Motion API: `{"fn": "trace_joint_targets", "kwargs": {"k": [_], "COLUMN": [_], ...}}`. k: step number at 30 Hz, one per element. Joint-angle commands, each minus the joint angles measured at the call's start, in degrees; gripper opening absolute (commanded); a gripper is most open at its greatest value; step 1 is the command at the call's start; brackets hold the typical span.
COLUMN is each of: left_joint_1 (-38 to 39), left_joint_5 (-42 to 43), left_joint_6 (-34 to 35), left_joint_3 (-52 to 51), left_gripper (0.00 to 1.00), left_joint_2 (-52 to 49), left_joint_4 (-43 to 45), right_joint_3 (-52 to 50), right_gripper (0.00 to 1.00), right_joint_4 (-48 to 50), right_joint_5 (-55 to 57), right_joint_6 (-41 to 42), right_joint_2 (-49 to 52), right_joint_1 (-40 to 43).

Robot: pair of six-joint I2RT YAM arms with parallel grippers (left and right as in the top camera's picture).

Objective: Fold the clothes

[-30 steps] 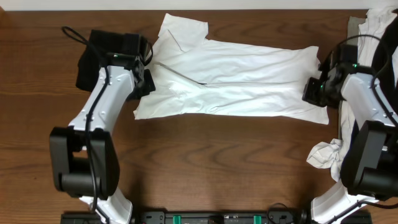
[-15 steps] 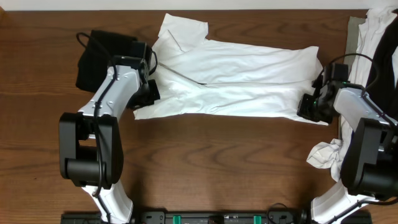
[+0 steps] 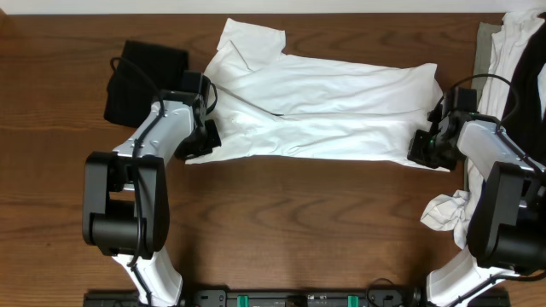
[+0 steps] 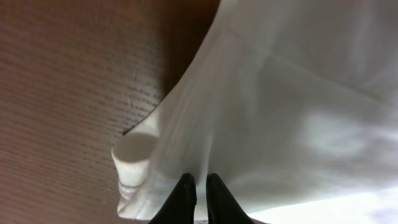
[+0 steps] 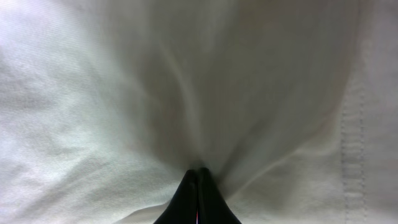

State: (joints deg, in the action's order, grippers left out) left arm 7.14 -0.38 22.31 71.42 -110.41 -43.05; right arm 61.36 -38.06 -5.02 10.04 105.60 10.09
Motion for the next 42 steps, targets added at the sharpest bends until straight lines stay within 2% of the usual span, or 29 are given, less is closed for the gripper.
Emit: {"fn": "trace_joint_targets", "kwargs": {"k": [1,3,11,21,29,37,42], "left_joint_1": [-0.11,-0.11,-0.11,-0.11,-0.11,-0.11,-0.11], "left_joint_5": [-0.46,-0.52,-4.17,-4.44,-5.70,-5.68,-5.68], "left_joint_6": [0.94,0.92,3.69,6.12,9.11,9.99,10.60], "left_joint_3": [-1.09,-1.40,-5.14,-6.10,-6.10,-6.08,-5.92], "left_gripper": [0.10,0.06,0.06,0.06,0.06,0.06,0.06], "left_joint_2": [-0.83,-0.83,-0.83,-0.81,-0.17,9.01,18.49], "left_joint_4": [0.00,-0.13,-1.75,-7.69,-14.10,-15.41,-13.22], "right_joint_3": [-1.62,-2.19,-3.98,-5.90,-5.90,-5.64,-1.03], "right_gripper": [0.01,0.01,0.01,0.01,0.01,0.01,0.01], "right_joint_4": [-0.15,-0.09,-0.63,-4.24,-7.82,-8.20,-13.22], "right_joint_5": [2.64,2.67,3.80,11.78,12.33,12.07,11.61], "right_joint_6": [0.17,0.17,0.20,2.89,3.74,3.91,4.50], "right_joint_2": [0.46,0.46,0.46,0.46,0.46,0.46,0.13], "right_joint_1": [-0.42,-0.42,-0.35,-0.28,-0.26,-0.26,-0.37]}}
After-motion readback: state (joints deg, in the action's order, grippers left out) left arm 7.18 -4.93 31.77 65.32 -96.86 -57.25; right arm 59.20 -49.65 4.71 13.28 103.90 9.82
